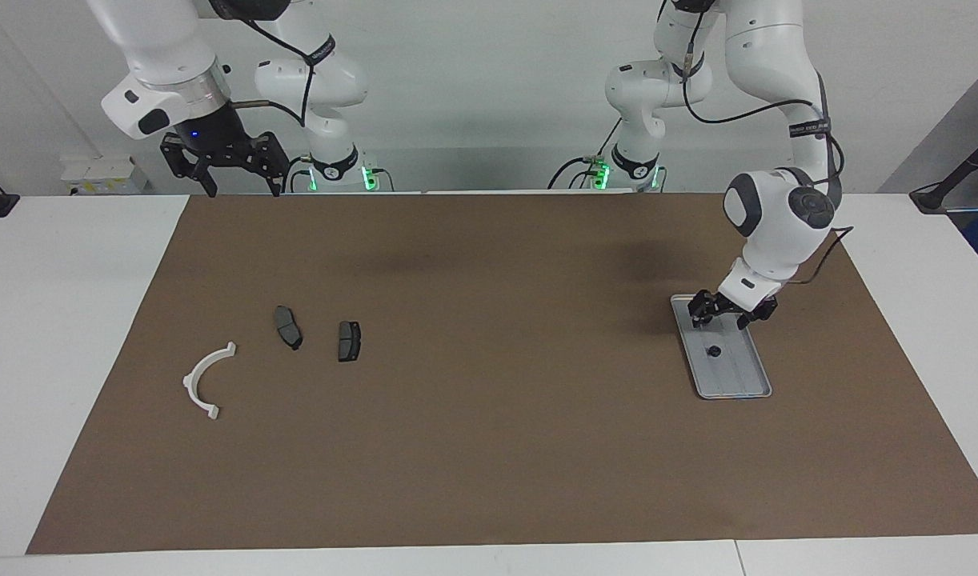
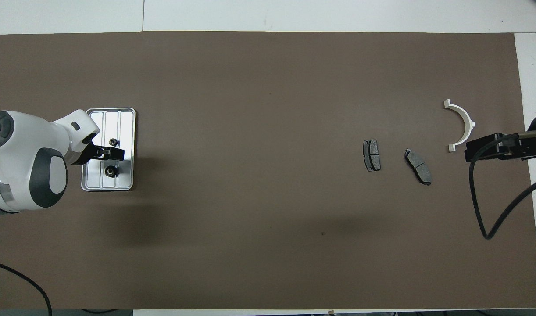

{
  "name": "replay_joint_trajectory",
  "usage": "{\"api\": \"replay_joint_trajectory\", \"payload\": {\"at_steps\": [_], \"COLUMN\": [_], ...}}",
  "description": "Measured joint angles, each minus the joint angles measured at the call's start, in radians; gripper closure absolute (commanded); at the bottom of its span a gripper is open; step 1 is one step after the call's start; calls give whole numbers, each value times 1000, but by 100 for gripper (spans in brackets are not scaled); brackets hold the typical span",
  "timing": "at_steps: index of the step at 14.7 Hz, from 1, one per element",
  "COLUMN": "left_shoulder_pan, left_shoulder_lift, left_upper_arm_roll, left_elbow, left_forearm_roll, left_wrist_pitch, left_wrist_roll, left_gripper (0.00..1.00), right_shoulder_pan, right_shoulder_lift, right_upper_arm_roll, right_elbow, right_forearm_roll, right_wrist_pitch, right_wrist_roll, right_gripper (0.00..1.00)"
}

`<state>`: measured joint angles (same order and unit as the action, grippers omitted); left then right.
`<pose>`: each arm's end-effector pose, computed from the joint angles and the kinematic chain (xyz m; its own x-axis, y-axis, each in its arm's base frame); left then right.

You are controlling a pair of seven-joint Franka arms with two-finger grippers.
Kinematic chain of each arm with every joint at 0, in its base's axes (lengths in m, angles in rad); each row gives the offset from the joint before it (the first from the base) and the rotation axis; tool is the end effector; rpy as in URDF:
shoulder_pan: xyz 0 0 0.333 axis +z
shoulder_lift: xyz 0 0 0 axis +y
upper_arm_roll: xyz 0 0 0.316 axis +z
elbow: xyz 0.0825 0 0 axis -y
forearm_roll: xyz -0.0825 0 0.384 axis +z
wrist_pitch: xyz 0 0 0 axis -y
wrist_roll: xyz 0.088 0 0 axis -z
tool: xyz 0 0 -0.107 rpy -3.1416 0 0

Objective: Place bearing gear from tray to pile
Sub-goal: 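Lower the left gripper and grasp the black bearing on the tray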

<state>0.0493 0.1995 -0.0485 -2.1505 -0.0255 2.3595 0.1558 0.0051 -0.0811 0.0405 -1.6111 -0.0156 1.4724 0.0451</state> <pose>0.5637 0.0004 0.3092 0.9907 -0.1354 0.0136 -0.1357 -0.9904 0.0260 0.5182 0.0228 0.6408 0.9984 -0.0014 -0.0567 -0.0002 -0.9998 0.0215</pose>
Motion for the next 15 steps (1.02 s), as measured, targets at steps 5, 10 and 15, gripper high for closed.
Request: {"api": "replay_joint_trajectory", "payload": {"at_steps": [5,10,15], "left_shoulder_pan": [0,0,0], "left_shoulder_lift": [9,6,-14], "left_upper_arm_roll": [0,1,1], "left_elbow": [-8,-25,-25], "left_forearm_roll": [0,0,0], "left_wrist_pitch": [-4,-53,-88], "left_wrist_roll": [12,13,13], "left_gripper": [1,2,7], "right_shoulder_pan": [-2,-6,-12], "right_shoulder_lift": [0,0,0], "right_upper_arm_roll": [-2,-3,-3], "right_elbow": [0,0,0], "right_forearm_roll": [0,0,0], "right_wrist_pitch": [0,0,0], "right_wrist_roll": [2,2,2], "right_gripper": [0,0,0]}}
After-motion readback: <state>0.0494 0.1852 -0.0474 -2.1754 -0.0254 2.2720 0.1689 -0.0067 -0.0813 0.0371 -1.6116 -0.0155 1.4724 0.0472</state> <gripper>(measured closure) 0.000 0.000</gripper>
